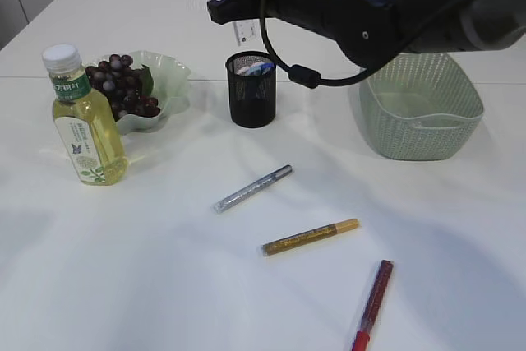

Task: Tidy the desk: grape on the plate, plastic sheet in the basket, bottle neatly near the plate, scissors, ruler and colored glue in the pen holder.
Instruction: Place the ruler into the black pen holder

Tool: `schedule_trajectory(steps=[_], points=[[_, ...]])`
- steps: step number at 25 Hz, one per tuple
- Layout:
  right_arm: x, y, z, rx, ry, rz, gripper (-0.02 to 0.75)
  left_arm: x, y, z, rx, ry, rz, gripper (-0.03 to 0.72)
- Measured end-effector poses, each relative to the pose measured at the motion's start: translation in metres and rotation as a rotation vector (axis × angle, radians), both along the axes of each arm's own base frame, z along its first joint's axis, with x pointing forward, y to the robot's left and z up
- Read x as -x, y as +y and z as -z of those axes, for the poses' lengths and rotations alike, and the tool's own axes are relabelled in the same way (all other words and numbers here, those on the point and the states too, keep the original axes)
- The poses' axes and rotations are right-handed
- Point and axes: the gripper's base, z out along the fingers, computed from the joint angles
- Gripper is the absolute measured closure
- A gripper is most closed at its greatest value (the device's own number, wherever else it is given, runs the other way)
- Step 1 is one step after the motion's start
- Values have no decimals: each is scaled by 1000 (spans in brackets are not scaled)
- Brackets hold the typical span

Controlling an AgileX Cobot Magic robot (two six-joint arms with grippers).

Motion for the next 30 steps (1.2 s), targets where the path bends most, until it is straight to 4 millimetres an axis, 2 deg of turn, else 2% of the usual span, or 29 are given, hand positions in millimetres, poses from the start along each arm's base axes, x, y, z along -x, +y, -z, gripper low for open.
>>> schedule_trajectory(steps=[12, 19, 30], points=[[-36, -1, 35, -57, -74, 19, 435, -2, 0, -2, 7, -26, -6, 211], [-54, 5, 40, -53, -111, 25, 435, -2, 0, -2, 8, -30, -7, 211], [-80, -11, 63, -41, -103, 78, 435, -2, 0, -2, 9, -33, -8, 211]])
